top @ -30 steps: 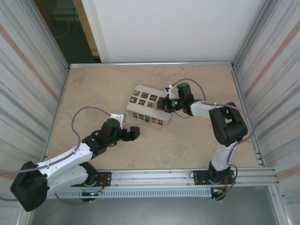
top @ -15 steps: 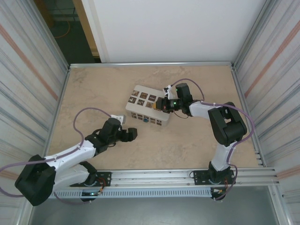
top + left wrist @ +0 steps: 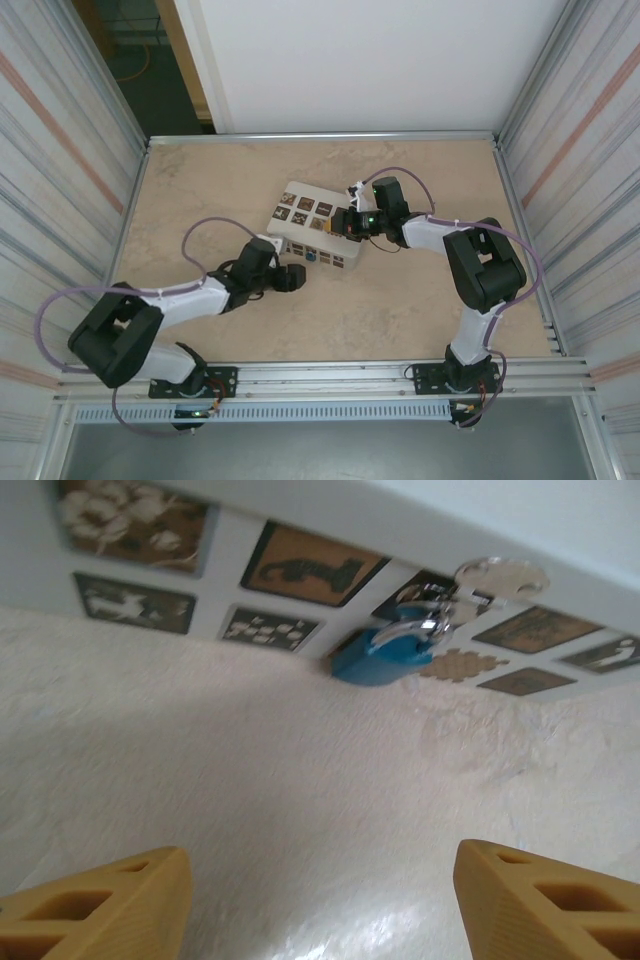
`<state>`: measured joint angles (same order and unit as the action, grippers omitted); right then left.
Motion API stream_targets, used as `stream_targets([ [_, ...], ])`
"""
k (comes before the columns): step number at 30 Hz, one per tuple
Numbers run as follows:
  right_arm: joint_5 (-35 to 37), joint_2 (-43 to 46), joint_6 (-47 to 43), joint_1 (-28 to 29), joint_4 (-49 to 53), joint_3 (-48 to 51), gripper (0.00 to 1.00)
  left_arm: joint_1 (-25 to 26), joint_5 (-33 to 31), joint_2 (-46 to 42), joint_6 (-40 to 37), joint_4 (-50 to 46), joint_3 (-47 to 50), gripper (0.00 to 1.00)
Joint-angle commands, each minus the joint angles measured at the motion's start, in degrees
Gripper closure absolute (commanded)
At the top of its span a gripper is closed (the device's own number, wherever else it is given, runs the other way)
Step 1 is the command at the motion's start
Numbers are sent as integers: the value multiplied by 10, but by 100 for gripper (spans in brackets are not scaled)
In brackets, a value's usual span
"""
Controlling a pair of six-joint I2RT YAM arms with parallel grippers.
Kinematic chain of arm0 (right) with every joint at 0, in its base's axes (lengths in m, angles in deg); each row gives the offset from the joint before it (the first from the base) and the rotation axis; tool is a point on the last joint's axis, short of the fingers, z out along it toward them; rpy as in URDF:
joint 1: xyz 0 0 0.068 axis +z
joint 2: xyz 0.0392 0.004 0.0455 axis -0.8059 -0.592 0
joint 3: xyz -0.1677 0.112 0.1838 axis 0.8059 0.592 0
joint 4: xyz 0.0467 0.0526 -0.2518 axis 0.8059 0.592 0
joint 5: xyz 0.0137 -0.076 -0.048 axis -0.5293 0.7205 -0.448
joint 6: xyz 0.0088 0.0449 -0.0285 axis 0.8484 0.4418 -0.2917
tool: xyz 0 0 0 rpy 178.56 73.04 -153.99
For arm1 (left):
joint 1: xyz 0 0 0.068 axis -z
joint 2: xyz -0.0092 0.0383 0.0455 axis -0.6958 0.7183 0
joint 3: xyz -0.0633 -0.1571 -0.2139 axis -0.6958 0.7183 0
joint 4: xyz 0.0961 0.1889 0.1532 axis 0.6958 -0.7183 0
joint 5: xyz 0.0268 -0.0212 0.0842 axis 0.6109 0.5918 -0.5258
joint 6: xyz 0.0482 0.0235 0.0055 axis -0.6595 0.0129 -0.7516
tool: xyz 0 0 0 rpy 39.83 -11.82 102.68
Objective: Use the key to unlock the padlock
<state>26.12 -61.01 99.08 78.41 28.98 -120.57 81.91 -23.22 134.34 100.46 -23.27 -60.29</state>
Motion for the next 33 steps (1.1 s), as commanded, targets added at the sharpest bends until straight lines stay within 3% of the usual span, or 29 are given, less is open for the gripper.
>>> stream_targets([
  [1,35,-20,-9,12,81,10,100,-3,6,29,-13,61,-25,30],
  [10,38,-18,-14,12,84,9,100,-5,7,98,-18,113,-52,32],
  [23,33,-16,-13,14,78,11,100,-17,31,148,-2,155,-71,47],
  [33,33,-18,-12,15,75,9,100,-22,62,181,12,184,-83,53],
])
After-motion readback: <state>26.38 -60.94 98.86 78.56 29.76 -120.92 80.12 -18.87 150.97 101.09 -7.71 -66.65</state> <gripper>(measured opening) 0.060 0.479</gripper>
